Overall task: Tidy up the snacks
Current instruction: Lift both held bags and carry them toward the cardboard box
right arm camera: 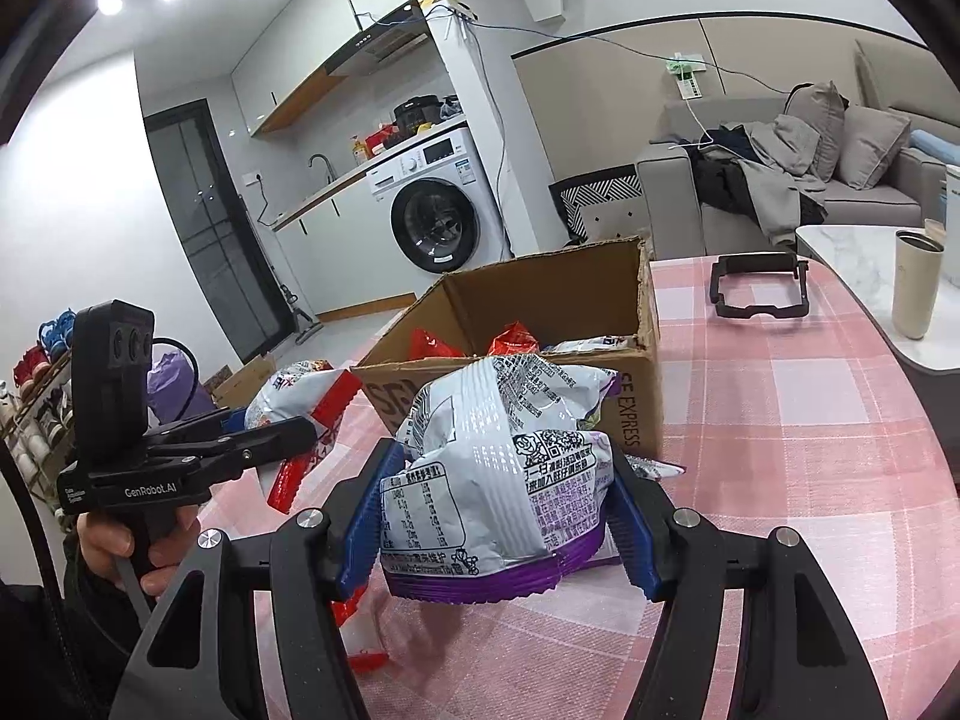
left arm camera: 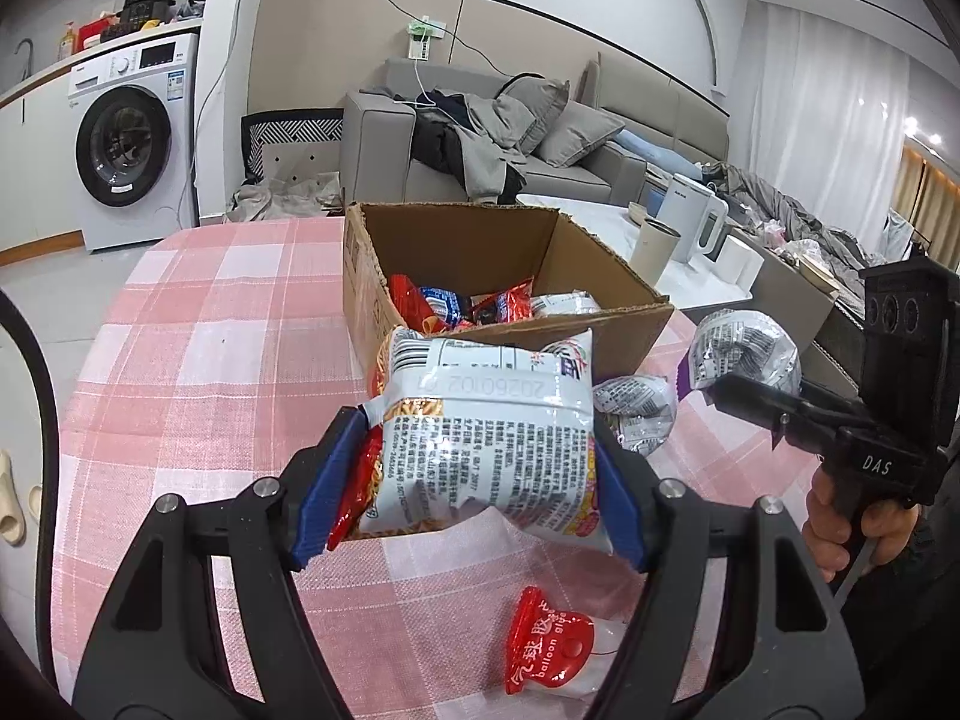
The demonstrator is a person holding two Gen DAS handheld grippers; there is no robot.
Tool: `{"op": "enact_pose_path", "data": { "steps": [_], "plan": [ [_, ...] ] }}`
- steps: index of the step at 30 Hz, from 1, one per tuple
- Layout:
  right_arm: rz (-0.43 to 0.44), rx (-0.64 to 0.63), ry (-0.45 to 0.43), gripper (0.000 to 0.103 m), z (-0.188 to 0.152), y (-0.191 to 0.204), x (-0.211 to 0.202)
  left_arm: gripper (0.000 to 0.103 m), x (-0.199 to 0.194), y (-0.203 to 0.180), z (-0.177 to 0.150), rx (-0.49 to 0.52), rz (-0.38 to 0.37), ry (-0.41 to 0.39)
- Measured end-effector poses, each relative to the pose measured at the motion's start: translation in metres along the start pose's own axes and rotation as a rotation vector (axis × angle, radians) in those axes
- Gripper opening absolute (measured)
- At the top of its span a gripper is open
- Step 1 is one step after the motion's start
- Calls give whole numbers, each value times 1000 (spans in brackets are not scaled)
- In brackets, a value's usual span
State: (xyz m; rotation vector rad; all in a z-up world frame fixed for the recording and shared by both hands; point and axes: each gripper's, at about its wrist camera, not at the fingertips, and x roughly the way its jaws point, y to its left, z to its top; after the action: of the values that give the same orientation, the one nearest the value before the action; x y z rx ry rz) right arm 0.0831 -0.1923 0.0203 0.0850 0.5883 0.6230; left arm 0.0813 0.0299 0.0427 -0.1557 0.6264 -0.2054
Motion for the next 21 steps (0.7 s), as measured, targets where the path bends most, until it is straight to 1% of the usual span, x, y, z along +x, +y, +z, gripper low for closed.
{"op": "enact_pose_path", "data": {
  "steps": [6, 11, 15, 21],
  "plan": [
    [7, 39, -17, 66, 4, -4, -8, 70, -5, -7, 10, 1, 0, -29],
    [-22, 39, -33, 66, 7, -4, -14, 70, -8, -8, 23, -18, -3, -56],
    [-34, 39, -44, 66, 14, -2, -16, 70, -11, -13, 36, -11, -1, -75],
    [-64, 39, -65, 66, 32, 0, -17, 70, -10, -21, 56, 0, 11, -95]
  ]
}}
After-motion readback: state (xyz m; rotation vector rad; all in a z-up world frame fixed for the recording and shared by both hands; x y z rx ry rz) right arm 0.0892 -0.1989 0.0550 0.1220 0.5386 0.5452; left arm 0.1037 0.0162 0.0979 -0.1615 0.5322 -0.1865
